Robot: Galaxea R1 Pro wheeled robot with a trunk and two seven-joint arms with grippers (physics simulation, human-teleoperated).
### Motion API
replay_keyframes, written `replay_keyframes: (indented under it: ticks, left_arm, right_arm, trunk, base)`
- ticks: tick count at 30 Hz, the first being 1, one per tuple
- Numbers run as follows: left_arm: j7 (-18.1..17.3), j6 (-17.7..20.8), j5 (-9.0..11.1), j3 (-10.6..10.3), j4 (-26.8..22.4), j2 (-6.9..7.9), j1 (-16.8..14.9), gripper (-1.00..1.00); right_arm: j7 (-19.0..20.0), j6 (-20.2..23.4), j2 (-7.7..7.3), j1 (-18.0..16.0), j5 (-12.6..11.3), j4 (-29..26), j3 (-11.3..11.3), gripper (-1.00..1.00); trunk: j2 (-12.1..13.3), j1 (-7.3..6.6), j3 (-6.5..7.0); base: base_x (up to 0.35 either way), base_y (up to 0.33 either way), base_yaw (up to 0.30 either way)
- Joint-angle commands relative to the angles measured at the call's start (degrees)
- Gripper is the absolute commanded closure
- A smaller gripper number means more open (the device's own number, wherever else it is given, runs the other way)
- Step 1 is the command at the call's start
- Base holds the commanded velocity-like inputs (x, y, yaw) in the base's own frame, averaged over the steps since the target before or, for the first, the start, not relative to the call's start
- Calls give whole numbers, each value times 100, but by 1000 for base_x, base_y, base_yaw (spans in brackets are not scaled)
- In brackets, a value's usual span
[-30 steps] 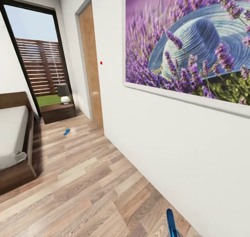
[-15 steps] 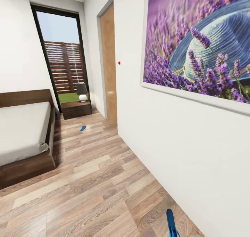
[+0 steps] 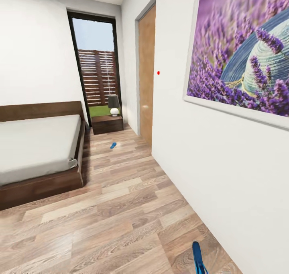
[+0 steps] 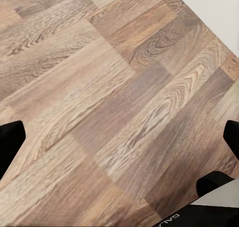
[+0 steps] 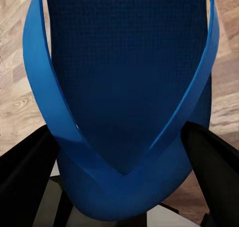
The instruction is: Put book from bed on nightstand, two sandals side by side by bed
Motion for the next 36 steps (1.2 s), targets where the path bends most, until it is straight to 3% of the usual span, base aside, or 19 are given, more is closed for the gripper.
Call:
replay_keyframes:
  ticks: [1, 16, 36]
  left_arm:
    - [-3, -21, 34, -28, 9, 2, -7, -100]
    - [-3, -21, 34, -32, 9, 4, -7, -100]
    - [-3, -21, 34, -33, 9, 4, -7, -100]
  right_arm:
    - [23, -53, 1, -8, -41, 21, 40, 100]
    - [23, -53, 1, -8, -43, 21, 40, 100]
    - [24, -75, 1, -8, -39, 21, 42, 100]
  trunk:
    - [-4, 0, -6]
    - [-4, 0, -6]
    - [-4, 0, -7]
  base:
    - [0, 0, 294]
    - [1, 0, 280]
    - [252, 0, 13]
